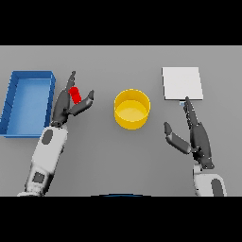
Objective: Pick up the red beaker and tilt it to pour out 1 green nut into yellow bowl. Pick up the yellow bowl and place it on the metallic measuring scale.
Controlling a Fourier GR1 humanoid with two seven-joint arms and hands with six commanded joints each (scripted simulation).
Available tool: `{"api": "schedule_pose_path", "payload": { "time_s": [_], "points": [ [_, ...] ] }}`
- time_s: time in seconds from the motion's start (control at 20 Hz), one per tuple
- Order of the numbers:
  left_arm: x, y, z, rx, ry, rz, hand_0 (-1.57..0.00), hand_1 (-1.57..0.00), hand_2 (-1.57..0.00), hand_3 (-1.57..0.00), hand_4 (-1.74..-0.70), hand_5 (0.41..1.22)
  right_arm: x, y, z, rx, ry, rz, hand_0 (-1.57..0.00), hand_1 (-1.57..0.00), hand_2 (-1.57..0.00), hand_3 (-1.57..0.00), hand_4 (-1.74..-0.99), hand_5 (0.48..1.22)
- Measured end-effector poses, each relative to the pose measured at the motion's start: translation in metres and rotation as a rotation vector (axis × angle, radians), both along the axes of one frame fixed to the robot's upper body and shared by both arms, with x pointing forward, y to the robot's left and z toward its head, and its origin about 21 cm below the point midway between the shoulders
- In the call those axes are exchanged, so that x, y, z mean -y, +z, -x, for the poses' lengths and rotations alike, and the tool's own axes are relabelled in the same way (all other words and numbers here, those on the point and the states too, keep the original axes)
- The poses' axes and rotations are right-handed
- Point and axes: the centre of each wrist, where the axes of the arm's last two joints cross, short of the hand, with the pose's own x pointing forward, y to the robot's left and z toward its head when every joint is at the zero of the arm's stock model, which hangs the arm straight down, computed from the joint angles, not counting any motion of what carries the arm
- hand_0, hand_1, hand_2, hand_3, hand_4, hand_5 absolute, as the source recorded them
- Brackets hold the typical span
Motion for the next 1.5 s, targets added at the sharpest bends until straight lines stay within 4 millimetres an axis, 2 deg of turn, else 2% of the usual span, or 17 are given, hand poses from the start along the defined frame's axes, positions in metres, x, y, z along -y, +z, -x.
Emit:
{"api": "schedule_pose_path", "payload": {
  "time_s": [0.15, 0.2, 0.25, 0.3, 0.4, 0.5, 0.55, 0.6, 0.7, 0.85, 1.0, 1.05, 1.2, 1.3, 1.35, 1.5],
  "points": [
    [0.001, 0.002, -0.008, 0.01, 0.007, -0.002, 0.0, -0.02, -0.04, 0.0, -1.3, 0.715, 0.002, -0.002, 0.003, -0.006, -0.007, -0.005, 0.0, 0.0, 0.0, 0.0, -1.259, 0.691],
    [0.003, 0.003, -0.01, 0.026, 0.005, 0.004, -0.09, -0.14, -0.15, -0.05, -1.32, 0.741, 0.003, -0.001, 0.0, -0.009, -0.012, 0.01, 0.0, 0.0, 0.0, 0.0, -1.255, 0.691],
    [0.004, 0.001, -0.011, 0.041, 0.014, 0.013, -0.32, -0.36, -0.36, -0.22, -1.35, 0.77, 0.001, 0.0, -0.001, -0.005, -0.01, 0.01, 0.0, 0.0, 0.0, 0.0, -1.252, 0.69],
    [0.008, -0.002, -0.012, 0.037, 0.023, 0.019, -0.57, -0.61, -0.6, -0.42, -1.42, 0.86, 0.004, 0.002, -0.001, 0.0, -0.016, 0.019, 0.0, 0.0, 0.0, 0.0, -1.247, 0.688],
    [0.015, -0.006, -0.011, 0.044, 0.03, 0.025, -0.93, -0.95, -0.95, -0.76, -1.53, 0.99, 0.004, 0.001, -0.001, -0.009, -0.015, 0.022, 0.0, 0.0, 0.0, 0.0, -1.241, 0.695],
    [0.016, -0.01, -0.01, 0.094, 0.008, 0.031, -1.16, -1.18, -1.17, -1.0, -1.6, 1.073, 0.003, -0.002, -0.001, -0.016, -0.011, 0.021, 0.0, 0.0, 0.0, 0.0, -1.233, 0.688],
    [0.017, -0.006, -0.013, 0.074, 0.014, 0.045, -1.24, -1.25, -1.25, -1.11, -1.57, 1.103, 0.001, -0.003, 0.0, -0.012, -0.009, 0.015, 0.0, 0.0, 0.0, 0.0, -1.233, 0.686],
    [0.015, -0.008, -0.012, 0.075, 0.023, 0.044, -1.31, -1.32, -1.32, -1.2, -1.61, 1.119, -0.001, -0.003, -0.003, -0.014, -0.013, 0.015, 0.0, 0.0, 0.0, 0.0, -1.232, 0.685],
    [0.021, -0.01, -0.011, 0.093, 0.032, 0.063, -1.4, -1.41, -1.41, -1.34, -1.65, 1.127, -0.003, -0.003, -0.003, -0.003, -0.007, 0.015, 0.0, 0.0, 0.0, 0.0, -1.207, 0.677],
    [0.019, -0.001, -0.018, 0.103, 0.048, 0.062, -1.49, -1.49, -1.49, -1.45, -1.7, 1.127, 0.0, -0.006, -0.004, -0.008, -0.016, 0.038, 0.0, 0.0, 0.0, 0.0, -1.175, 0.667],
    [0.01, 0.018, -0.024, 0.146, 0.035, 0.023, -1.53, -1.53, -1.53, -1.51, -1.72, 1.126, -0.001, -0.003, -0.007, 0.017, -0.02, 0.055, 0.0, 0.0, 0.0, 0.0, -1.127, 0.659],
    [0.013, 0.024, -0.026, 0.151, 0.018, -0.002, -1.54, -1.54, -1.54, -1.52, -1.72, 1.127, -0.001, -0.005, -0.006, 0.013, -0.023, 0.066, 0.0, 0.0, 0.0, 0.0, -1.116, 0.656],
    [0.006, 0.05, -0.031, 0.203, -0.06, -0.158, -1.55, -1.55, -1.55, -1.55, -1.73, 1.137, 0.001, -0.003, -0.005, 0.033, -0.027, 0.088, 0.0, 0.0, 0.0, 0.0, -1.101, 0.658],
    [0.011, 0.068, -0.036, 0.207, -0.125, -0.339, -1.56, -1.56, -1.56, -1.55, -1.74, 1.136, 0.004, -0.003, -0.005, 0.026, -0.026, 0.097, 0.0, 0.0, 0.0, 0.0, -1.092, 0.661],
    [0.015, 0.073, -0.037, 0.214, -0.157, -0.401, -1.56, -1.56, -1.56, -1.55, -1.74, 1.132, 0.002, -0.005, 0.0, 0.032, -0.019, 0.094, 0.0, 0.0, 0.0, 0.0, -1.092, 0.663],
    [0.03, 0.079, -0.033, 0.216, -0.213, -0.489, -1.56, -1.56, -1.56, -1.55, -1.74, 1.128, 0.0, -0.002, -0.005, 0.03, -0.011, 0.081, 0.0, 0.0, 0.0, 0.0, -1.092, 0.665]
  ]
}}
